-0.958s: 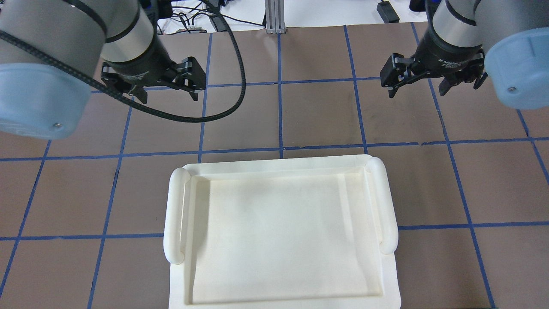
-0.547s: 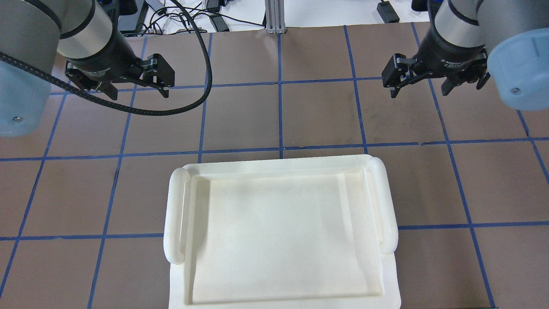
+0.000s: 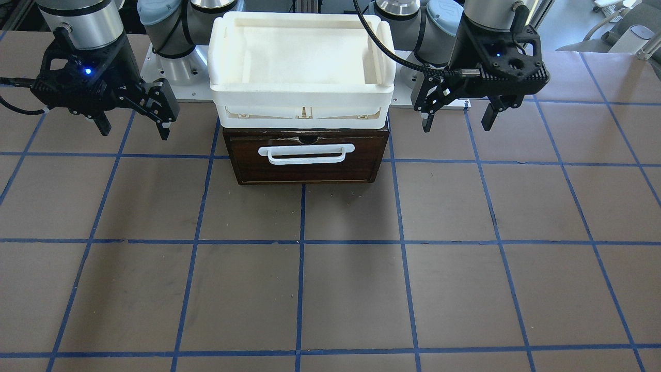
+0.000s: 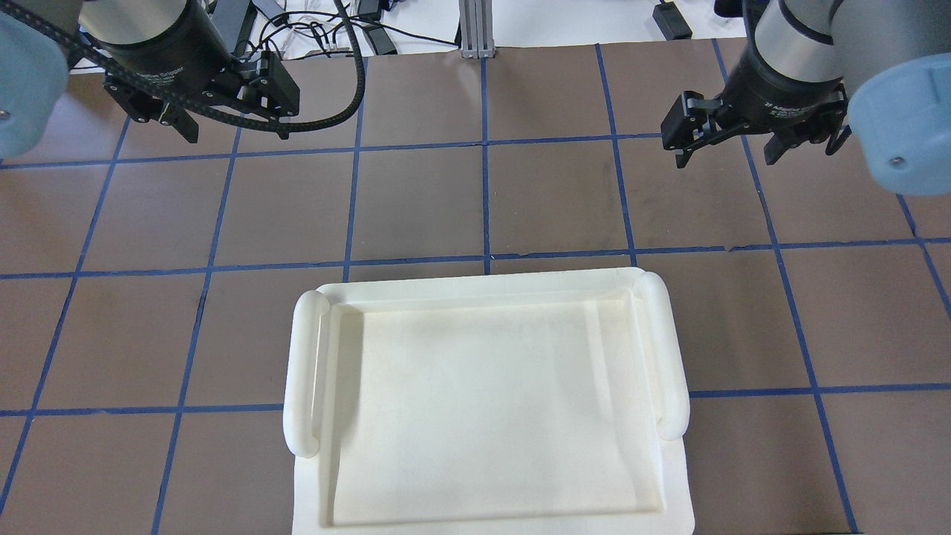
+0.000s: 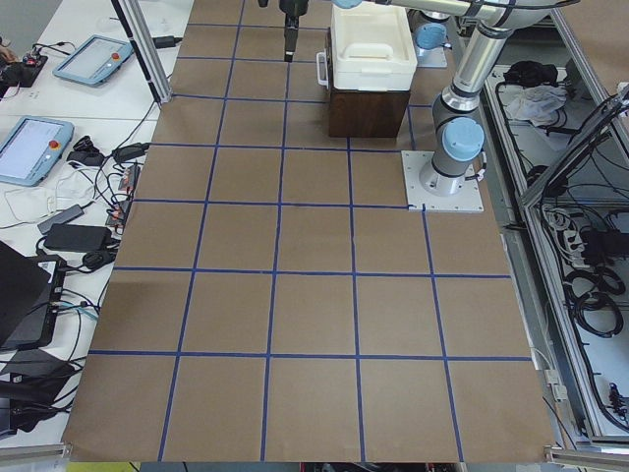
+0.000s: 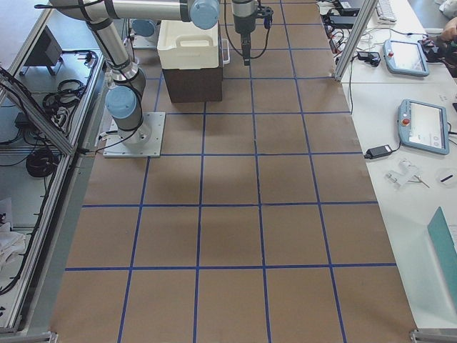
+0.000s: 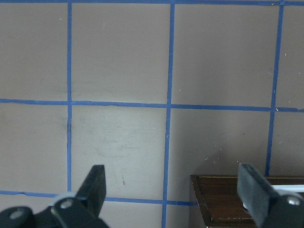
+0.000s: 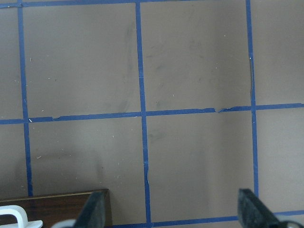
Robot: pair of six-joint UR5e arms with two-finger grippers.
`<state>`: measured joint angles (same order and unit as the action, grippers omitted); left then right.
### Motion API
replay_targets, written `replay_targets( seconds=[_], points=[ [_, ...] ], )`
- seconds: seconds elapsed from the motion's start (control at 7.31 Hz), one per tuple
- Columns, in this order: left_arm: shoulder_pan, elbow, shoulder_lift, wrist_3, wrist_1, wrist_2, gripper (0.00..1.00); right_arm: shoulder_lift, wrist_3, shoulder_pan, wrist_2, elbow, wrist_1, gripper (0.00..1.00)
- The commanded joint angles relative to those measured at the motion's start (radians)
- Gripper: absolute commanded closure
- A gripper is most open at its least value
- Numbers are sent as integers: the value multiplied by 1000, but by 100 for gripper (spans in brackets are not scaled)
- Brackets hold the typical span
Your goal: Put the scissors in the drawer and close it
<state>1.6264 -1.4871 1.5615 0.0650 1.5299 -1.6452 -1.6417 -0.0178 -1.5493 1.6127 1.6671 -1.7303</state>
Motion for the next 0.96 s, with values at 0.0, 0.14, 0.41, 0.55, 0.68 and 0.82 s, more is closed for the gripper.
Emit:
replay_targets(
  seconds=[0.0,0.14,0.41,0.55,0.68,0.82],
  points=[
    [10,-1,3,-4,13,-21,0,-1,-1,0,-4,0,-2,0],
    [9,1,12,-5,7,-18,0,0,-1,0,-4,0,-3,0],
    [-11,8,12,-14,1,-18,0,0,2,0,9,0,-6,0],
    [-28,2,9,-33,1,-15,0,0,1,2,12,0,0,0],
    [-31,1,9,-33,1,-12,0,0,2,2,9,0,-5,0],
    [-31,1,8,-33,1,-10,0,0,6,3,12,3,-2,0]
  ],
)
